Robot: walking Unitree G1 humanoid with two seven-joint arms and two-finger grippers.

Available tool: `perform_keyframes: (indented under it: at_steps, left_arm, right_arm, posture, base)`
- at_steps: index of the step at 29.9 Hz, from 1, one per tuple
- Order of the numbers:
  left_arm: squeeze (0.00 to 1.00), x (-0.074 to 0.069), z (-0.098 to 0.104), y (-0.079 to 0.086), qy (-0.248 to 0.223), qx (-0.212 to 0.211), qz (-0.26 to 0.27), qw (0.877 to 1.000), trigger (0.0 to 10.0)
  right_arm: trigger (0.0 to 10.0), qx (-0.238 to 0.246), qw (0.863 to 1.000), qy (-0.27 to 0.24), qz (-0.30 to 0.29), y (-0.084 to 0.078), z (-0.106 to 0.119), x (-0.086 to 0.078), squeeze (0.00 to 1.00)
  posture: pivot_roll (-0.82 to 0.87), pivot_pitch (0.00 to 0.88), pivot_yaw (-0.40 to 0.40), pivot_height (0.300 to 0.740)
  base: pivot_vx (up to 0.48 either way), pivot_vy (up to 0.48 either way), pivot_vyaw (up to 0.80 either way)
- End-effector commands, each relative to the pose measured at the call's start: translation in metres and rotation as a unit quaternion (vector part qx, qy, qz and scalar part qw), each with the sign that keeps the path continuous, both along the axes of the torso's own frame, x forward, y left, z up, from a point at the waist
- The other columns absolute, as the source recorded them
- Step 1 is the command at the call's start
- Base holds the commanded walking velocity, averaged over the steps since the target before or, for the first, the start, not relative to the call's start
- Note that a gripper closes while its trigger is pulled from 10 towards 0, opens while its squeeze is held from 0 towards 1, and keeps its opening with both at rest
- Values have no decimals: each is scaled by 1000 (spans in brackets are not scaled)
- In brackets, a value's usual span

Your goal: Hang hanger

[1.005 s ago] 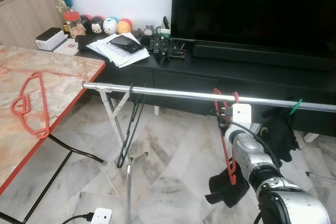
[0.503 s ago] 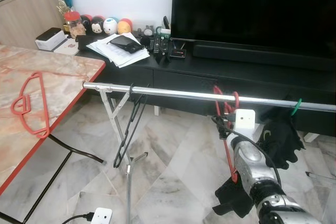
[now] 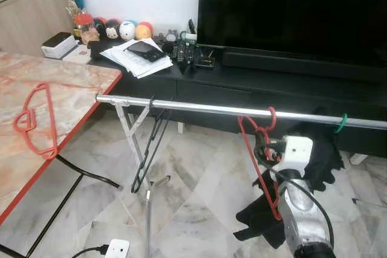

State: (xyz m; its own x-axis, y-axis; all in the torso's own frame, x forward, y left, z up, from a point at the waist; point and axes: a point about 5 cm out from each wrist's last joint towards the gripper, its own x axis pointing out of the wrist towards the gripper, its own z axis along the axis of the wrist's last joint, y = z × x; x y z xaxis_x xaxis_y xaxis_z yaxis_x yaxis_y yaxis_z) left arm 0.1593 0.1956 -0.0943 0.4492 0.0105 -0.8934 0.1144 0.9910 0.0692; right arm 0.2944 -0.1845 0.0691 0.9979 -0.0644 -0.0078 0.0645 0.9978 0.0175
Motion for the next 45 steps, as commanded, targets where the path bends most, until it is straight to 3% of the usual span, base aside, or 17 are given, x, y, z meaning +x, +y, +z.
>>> perform_keyframes:
  at_steps: [1,21,35,45]
  left_arm:
    - [0,-12,-5,1,26,9,-9,1000,10000]
    - [0,-17,-7,2,28,20,-13,999,10000]
    - [0,-20,-7,3,30,21,-13,999,10000]
    - [0,-22,-8,4,32,21,-8,999,10000]
  right_arm:
    - [10000,2,1000,-10,5,4,5,-4,0]
    - [10000,-3,1000,9,0,9,-2,-17,0]
    - [10000,-1,1000,25,-1,12,-7,-9,0]
    - [10000,6,999,32,-7,13,-11,-4,0]
  posture:
    - [-36,0,-26,740]
    - [-53,0,-7,740]
    - [-70,0,4,740]
    - [-77,0,12,740]
  base:
    - [0,0,0]
    - [0,0,0]
    - [0,0,0]
    - [-272,0,0]
